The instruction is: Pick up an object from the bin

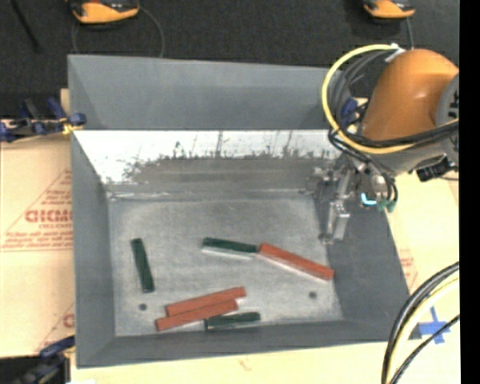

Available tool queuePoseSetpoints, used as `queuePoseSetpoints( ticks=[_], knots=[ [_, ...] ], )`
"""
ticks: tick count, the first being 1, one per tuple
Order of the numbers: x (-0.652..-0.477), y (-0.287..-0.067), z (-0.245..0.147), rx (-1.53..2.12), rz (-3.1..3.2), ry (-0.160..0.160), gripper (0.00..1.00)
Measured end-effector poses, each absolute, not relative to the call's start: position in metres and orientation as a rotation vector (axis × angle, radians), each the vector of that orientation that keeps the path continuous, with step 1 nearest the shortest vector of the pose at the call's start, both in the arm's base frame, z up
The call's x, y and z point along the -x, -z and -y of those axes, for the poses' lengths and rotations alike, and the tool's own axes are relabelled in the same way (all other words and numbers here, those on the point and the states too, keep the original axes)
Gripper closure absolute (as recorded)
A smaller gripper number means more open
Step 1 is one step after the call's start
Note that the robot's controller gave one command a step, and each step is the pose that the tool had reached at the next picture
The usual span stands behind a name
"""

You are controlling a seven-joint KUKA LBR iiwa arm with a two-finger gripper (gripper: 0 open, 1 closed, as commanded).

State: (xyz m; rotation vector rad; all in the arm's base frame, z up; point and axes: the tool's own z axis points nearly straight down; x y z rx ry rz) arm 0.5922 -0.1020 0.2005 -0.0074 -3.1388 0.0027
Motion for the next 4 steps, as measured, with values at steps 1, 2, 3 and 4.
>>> queuePoseSetpoints(
  ticks=[1,2,3,4],
  knots=[
    [-0.533,-0.070,0.049,-0.667,3.077,-0.002,0.00],
    [-0.606,-0.076,0.091,-0.648,3.085,-0.006,0.00],
    [-0.605,-0.078,0.088,-0.652,3.083,-0.003,1.00],
    [-0.604,-0.076,0.088,-0.650,3.080,-0.001,0.00]
  ],
)
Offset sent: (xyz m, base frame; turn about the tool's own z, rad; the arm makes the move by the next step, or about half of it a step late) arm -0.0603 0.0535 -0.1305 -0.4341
